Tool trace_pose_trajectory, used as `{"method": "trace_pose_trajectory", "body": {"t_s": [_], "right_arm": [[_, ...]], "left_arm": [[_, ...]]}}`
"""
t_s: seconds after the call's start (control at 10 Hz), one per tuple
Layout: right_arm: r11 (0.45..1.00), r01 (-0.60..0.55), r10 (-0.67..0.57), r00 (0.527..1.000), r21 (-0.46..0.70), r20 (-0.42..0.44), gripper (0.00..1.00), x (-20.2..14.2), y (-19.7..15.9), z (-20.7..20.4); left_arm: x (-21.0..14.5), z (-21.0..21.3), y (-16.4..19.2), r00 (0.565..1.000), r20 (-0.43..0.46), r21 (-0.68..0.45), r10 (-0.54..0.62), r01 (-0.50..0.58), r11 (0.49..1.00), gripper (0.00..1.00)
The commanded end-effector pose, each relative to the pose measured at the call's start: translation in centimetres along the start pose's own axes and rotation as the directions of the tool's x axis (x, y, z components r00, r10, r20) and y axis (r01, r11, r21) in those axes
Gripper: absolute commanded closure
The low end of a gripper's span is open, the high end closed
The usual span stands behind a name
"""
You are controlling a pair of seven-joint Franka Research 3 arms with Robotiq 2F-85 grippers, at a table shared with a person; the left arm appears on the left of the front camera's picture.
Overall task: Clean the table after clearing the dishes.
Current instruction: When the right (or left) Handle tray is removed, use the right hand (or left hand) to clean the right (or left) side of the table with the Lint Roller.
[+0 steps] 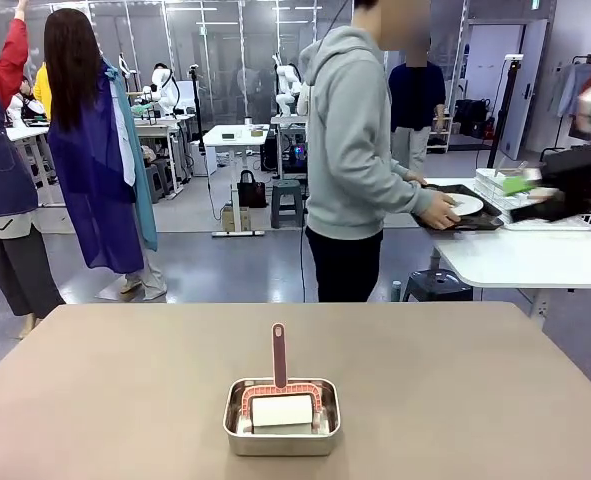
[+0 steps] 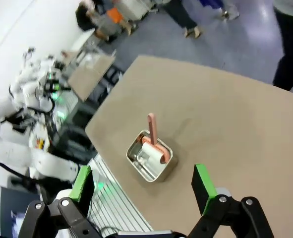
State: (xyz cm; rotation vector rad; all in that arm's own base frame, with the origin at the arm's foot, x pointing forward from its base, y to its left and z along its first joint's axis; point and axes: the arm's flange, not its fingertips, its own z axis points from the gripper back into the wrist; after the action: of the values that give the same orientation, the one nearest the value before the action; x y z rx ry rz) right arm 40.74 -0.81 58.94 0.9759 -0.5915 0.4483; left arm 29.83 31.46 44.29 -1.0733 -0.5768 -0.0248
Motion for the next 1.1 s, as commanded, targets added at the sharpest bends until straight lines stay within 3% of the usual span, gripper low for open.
{"method": "trace_pose_trajectory", "body": {"t_s": [0.0, 0.2, 0.3, 0.4, 0.7, 1.0], "right_arm": [[0.993, -0.11, 0.095, 0.965, -0.046, -0.243, 0.0, 4.8, 1.1, -5.5], [0.944, -0.286, 0.19, 0.879, -0.166, -0.437, 0.0, 7.8, 3.1, -12.4], [0.91, -0.374, 0.231, 0.817, -0.18, -0.529, 0.0, 8.5, 3.9, -15.4], [0.897, -0.412, 0.257, 0.782, -0.162, -0.568, 0.0, 9.0, 4.1, -17.5], [0.877, -0.47, 0.314, 0.722, -0.104, -0.616, 0.0, 9.3, 3.7, -21.2], [0.88, -0.462, 0.305, 0.73, -0.113, -0.612, 0.0, 8.6, 4.2, -20.2]], "left_arm": [[-0.2, 0.4, -0.4, 1.0, -0.01, 0.009, -0.007, 0.007, 1.0, 0.0], [-0.2, 0.4, -0.4, 1.0, -0.01, 0.009, -0.007, 0.007, 1.0, 0.0], [-0.2, 0.4, -0.4, 1.0, -0.01, 0.009, -0.007, 0.007, 1.0, 0.0], [-0.2, 0.4, -0.4, 1.0, -0.01, 0.009, -0.007, 0.007, 1.0, 0.0], [-0.2, 0.4, -0.4, 1.0, -0.01, 0.009, -0.007, 0.007, 1.0, 0.0], [-0.2, 0.4, -0.4, 1.0, -0.01, 0.009, -0.007, 0.007, 1.0, 0.0]]}}
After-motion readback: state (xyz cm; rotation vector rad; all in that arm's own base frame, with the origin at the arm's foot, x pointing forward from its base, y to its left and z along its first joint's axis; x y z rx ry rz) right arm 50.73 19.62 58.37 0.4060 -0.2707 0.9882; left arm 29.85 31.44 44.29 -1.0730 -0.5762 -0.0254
